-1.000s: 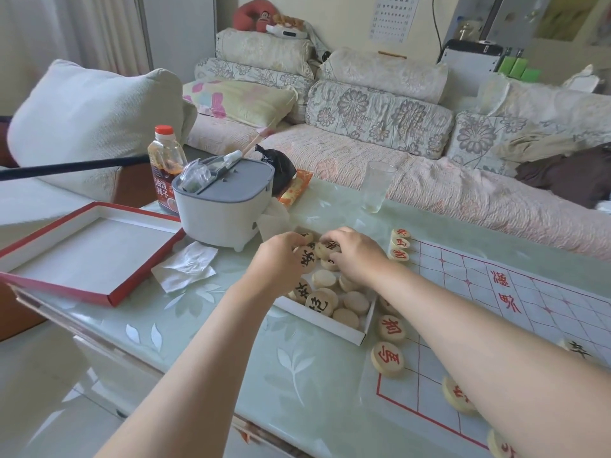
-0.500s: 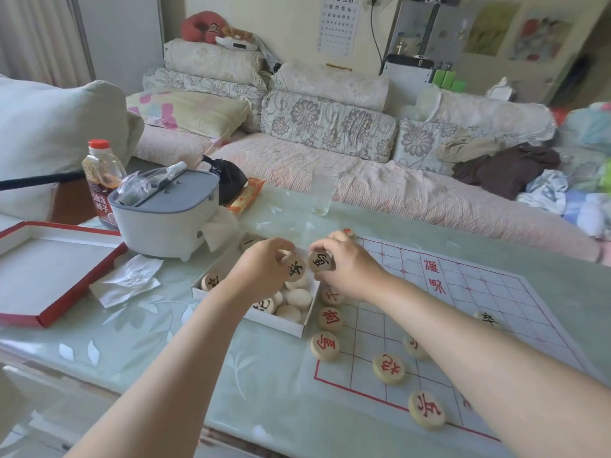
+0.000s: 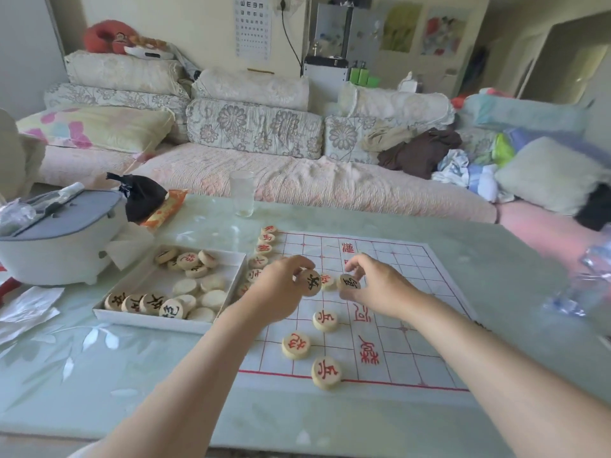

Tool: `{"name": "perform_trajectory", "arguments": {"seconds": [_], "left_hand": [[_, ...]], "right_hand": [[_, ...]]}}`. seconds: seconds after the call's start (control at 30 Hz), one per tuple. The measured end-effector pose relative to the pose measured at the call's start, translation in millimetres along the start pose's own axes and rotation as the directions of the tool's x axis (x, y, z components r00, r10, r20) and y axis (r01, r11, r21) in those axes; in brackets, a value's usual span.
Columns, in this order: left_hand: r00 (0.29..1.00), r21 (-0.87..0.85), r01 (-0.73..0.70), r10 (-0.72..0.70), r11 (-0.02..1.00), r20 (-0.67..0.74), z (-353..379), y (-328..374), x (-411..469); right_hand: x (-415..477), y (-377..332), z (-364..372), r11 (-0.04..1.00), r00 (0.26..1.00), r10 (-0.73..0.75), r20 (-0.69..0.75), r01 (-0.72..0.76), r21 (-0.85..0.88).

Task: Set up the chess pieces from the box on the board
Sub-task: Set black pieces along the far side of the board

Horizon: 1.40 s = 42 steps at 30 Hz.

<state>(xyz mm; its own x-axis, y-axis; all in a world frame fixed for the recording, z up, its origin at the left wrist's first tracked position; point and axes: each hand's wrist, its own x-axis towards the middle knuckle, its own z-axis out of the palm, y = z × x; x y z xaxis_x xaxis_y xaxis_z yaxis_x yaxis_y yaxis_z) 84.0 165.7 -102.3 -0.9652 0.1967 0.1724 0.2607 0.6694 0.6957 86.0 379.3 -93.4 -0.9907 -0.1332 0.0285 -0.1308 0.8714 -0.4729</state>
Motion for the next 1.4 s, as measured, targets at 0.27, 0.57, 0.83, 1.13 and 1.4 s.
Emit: {"name": "perform_trajectory", "arguments": {"seconds": [0.27,0.57,0.83,1.13,1.4], "left_hand": [[0.991,-0.103,0.014,0.0,0.995,0.137,69.7,40.3,12.9],[0.989,-0.252,0.077,-0.042,0.965,0.145,115.3,76.1,73.0],[0.989,-0.138,0.072,-0.054,0.988,0.134,158.2,109.9,141.9],[0.98,-0.13,0.163,-0.145,0.978,0.132,187.7,104.0,191.1],[0.971,-0.243,0.227,-0.2,0.943,0.133,207.8,113.1,203.6]], "right_hand": [[-20.1,72.6,-24.1,0.995,0.995,0.103,-0.006,-0.103,0.013],[4.7,153.8,-55.1,0.984,0.979,0.168,-0.115,-0.159,0.084],[62.9,227.3,-79.9,0.969,0.922,0.246,-0.299,-0.24,0.06],[121.8,259.2,-74.7,0.972,0.899,0.236,-0.369,-0.217,0.094],[131.3,268.8,-72.5,0.97,0.938,0.234,-0.257,-0.243,-0.004]]}}
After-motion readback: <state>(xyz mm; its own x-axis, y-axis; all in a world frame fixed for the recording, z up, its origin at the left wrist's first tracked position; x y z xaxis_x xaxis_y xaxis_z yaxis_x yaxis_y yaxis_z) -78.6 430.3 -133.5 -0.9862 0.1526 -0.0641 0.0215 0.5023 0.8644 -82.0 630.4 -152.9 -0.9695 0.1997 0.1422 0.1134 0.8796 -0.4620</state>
